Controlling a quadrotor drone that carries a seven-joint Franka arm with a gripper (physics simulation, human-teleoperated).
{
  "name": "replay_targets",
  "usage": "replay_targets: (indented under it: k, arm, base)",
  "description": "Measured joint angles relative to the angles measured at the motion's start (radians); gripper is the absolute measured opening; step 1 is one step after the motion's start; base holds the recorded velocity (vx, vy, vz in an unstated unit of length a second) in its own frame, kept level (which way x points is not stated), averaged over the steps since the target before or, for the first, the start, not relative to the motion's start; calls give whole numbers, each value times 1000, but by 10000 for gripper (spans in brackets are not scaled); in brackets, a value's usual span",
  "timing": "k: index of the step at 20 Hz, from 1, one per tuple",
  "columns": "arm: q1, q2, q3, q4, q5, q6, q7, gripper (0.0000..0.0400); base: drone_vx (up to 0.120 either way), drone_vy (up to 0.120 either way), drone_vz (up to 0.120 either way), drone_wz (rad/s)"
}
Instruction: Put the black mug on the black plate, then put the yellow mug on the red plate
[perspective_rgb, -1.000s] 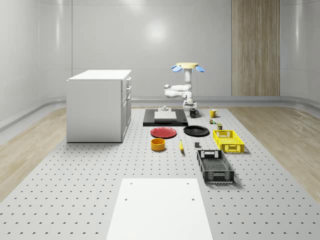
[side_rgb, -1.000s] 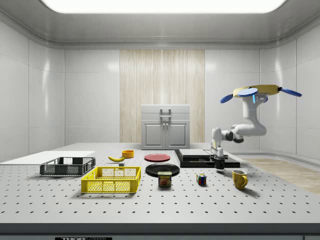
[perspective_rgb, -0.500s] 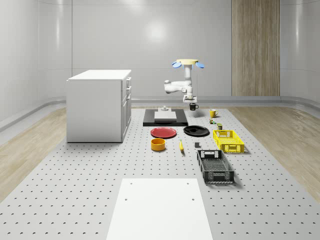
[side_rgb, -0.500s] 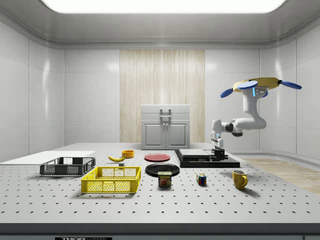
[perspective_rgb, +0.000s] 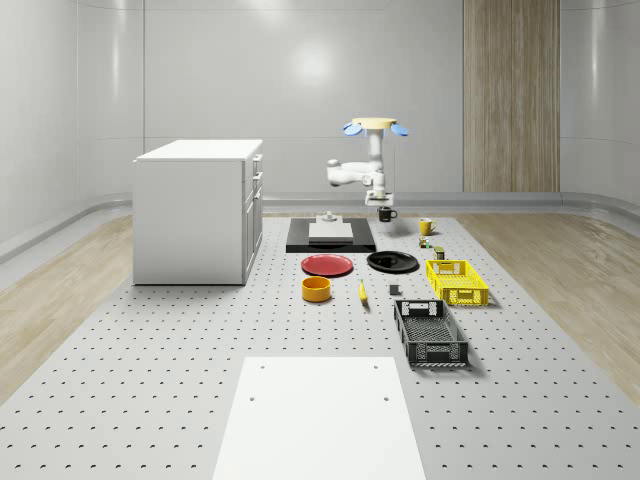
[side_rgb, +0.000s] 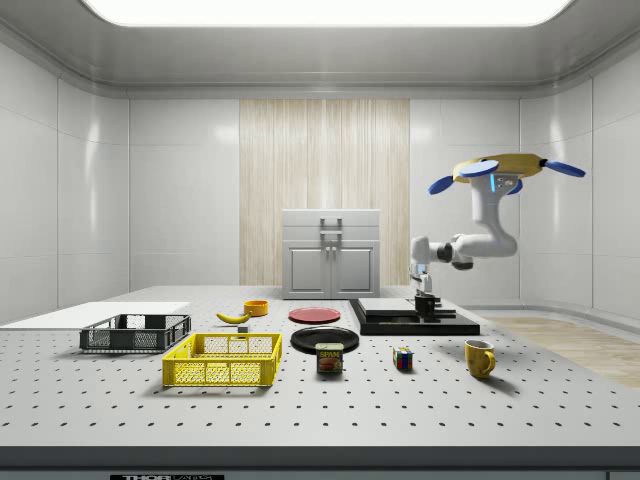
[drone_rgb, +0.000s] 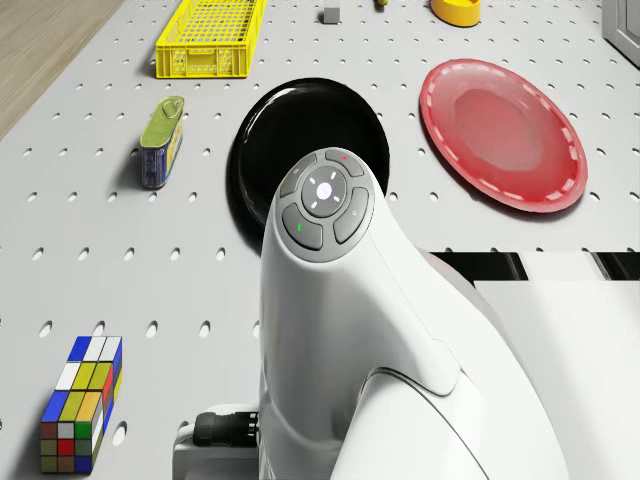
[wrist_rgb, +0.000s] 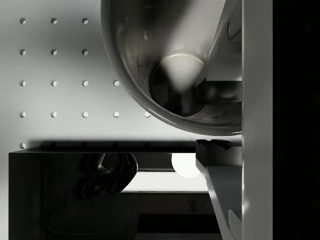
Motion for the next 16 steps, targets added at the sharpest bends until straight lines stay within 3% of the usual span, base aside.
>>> replay_targets:
  k: [16]
  arm:
    - [-5, -38, 6, 1, 16, 35, 5, 100]
  base:
    - [120, 0, 0, 0]
